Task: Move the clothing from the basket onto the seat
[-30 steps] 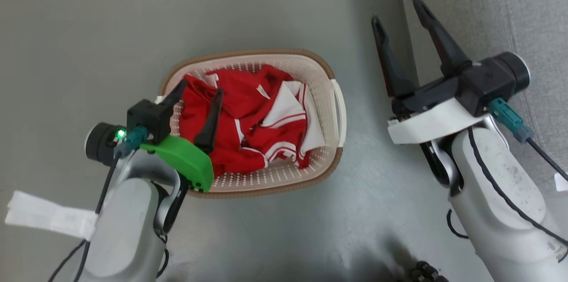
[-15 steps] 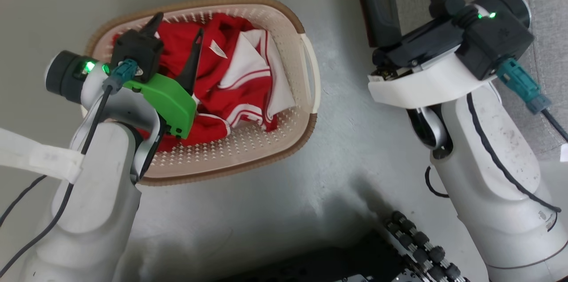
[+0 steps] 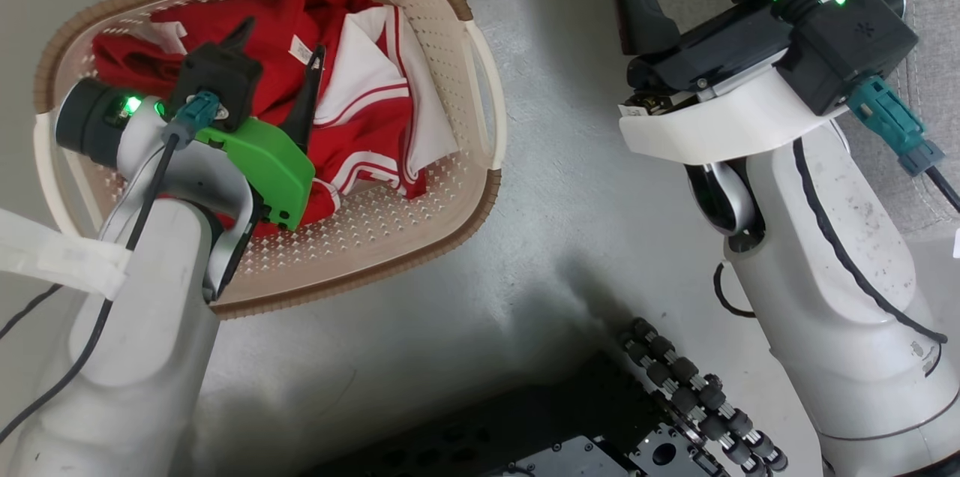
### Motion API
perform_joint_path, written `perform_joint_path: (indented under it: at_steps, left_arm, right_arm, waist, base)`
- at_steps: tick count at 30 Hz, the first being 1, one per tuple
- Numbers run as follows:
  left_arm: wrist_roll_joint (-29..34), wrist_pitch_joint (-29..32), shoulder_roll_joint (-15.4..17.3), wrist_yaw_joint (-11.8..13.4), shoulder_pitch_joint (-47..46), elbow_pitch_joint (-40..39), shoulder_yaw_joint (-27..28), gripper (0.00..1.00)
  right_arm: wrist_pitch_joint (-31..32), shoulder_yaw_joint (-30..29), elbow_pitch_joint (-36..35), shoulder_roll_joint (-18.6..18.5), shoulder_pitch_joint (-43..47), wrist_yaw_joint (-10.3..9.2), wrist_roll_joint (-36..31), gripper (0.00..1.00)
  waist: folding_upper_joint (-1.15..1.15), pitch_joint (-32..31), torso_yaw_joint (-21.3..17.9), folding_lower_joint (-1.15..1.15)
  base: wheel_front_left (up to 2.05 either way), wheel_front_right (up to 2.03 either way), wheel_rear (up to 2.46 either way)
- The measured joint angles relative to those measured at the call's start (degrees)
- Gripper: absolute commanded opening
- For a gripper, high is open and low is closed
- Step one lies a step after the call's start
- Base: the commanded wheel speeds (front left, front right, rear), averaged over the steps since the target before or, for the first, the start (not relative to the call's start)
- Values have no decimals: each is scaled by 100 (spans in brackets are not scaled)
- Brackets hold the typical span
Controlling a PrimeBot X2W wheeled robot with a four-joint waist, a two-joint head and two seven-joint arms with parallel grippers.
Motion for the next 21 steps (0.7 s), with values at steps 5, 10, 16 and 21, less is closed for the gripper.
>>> perform_joint_path:
  at_steps: [5,10,16,21]
  left_arm:
    - [1,58,109,-1,-95,2,3,100]
    - [3,242,233,-1,-122,90,-16,100]
    - [10,442,390,-3,-180,235,-141,100]
    - [-8,589,449,-3,-182,275,-163,100]
  right_arm:
    - [0,49,-3,14,-83,0,74,100]
    - [0,101,-3,23,-83,-1,157,100]
    - [0,151,-34,26,-83,-85,389,100]
    - [0,230,-66,27,-83,-155,539,100]
  waist:
    - [0,104,-103,0]
    - [0,178,-198,0]
    - [0,284,-302,0]
    - [0,315,-349,0]
  base:
    - [0,0,0]
    - [0,0,0]
    - [0,0,0]
    - [0,0,0]
